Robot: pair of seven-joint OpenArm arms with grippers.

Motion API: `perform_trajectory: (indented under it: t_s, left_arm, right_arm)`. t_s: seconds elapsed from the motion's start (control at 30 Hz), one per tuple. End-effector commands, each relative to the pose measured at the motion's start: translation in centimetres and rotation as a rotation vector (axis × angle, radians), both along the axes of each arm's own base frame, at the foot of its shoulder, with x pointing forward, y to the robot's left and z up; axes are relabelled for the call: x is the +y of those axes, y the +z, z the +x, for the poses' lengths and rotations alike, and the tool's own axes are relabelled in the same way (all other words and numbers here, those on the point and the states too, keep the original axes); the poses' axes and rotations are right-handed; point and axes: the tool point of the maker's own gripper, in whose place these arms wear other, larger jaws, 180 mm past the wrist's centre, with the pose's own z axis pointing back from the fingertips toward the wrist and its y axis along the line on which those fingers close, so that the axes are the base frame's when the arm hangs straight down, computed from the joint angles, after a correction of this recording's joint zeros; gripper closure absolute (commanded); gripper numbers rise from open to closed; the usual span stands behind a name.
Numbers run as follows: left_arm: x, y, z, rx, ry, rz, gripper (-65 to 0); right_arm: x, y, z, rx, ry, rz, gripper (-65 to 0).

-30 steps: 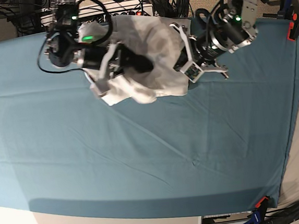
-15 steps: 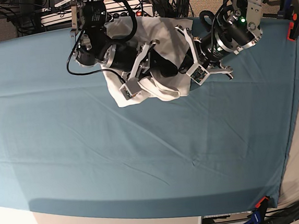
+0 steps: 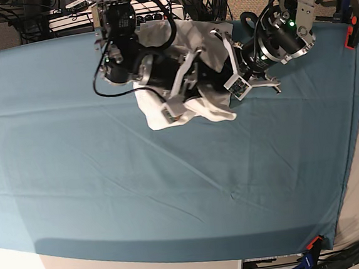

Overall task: Fold the T-shirt properly
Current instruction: 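Fold the collar end with the right gripper over toward the left gripper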

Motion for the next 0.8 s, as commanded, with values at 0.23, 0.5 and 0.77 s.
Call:
perform_trajectory:
  t_s: [0.23, 0.5, 0.77]
  left_arm:
    - [0.4, 1.2, 1.3, -0.091, 0.014, 0.030, 0.0]
    - [5.9, 1.5, 4.5, -0.173, 0.217, 0.203, 0.0]
    - [10.4, 2.7, 5.6, -0.192, 0.326, 0.217, -6.3]
  right_arm:
    - [1.7, 1.8, -0.8, -0.042, 0.056, 0.055, -17.7]
    - [1.9, 2.4, -1.2, -0.027, 0.083, 0.087, -17.6]
    - [1.3, 4.4, -1.1, -0.132, 0.079, 0.033, -21.5]
